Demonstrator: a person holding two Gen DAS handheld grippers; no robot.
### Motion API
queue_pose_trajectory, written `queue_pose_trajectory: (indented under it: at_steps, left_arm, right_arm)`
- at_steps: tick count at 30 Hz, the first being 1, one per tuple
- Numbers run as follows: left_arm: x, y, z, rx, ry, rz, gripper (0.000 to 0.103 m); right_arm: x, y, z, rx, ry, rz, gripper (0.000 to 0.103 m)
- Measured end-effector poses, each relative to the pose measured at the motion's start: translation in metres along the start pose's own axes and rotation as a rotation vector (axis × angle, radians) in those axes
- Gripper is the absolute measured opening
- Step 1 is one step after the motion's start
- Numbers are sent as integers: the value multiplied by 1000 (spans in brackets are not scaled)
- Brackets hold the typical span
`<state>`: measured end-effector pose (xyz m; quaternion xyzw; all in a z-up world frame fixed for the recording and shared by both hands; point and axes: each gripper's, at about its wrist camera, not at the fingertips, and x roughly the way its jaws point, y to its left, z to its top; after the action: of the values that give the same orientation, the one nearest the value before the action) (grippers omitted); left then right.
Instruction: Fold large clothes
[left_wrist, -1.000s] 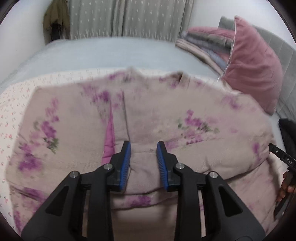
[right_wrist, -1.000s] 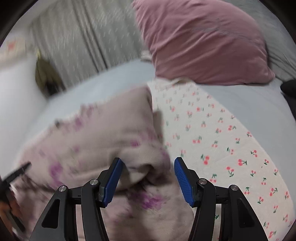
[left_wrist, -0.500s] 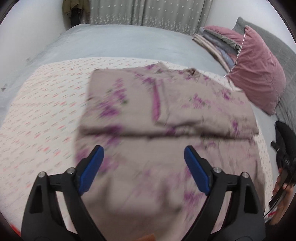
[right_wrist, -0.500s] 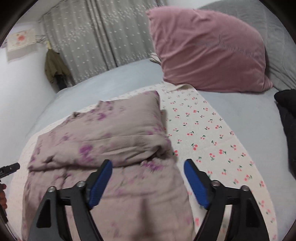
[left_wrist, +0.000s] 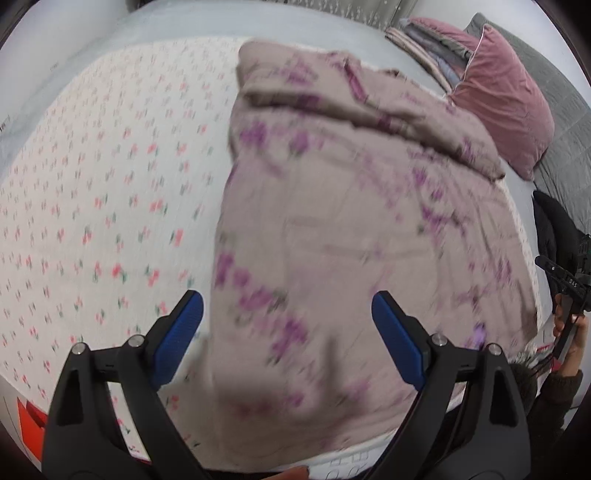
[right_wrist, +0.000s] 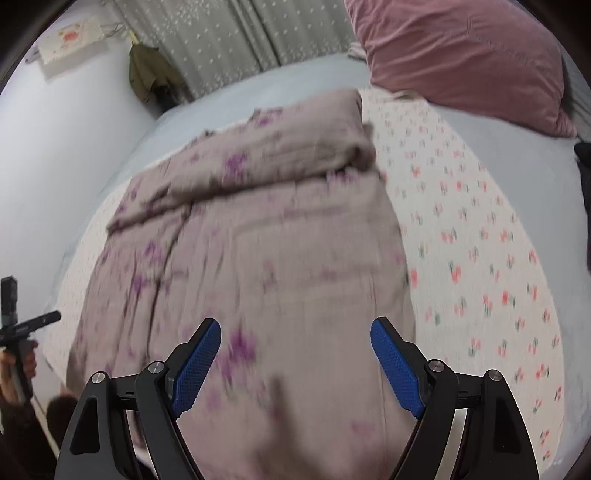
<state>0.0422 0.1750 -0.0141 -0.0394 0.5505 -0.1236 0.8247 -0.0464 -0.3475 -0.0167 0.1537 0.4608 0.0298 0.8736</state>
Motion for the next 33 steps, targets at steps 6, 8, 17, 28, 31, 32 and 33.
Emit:
queue_pose_trajectory:
  at_steps: [6,8,17,28,31,32,33]
  left_arm:
    - [26,16,-29,23,114,-64,92]
    - [34,21,-35,22,138,-51,92]
    - [50,28,-55,33,183,-104,102]
    - [56,14,-52,106,194,-75,102]
    - [58,8,-42,108,179,-178,101]
    - [58,4,-41,108,173,-200,94]
    - [58,0,-40,107,163,-231,91]
  right_arm:
    - [5,-32,-37,74,97,-19,85]
    - [8,-40,-48,94,127,-12,85]
    - [23,-39,-78,64,127,56,97]
    - [35,-9,-74,2,173,27,103]
    - [39,2,-70,-10,181,69,99]
    - [41,5,-68,-11,179,73,96]
    - [40,6,-67,-1,174,75,87]
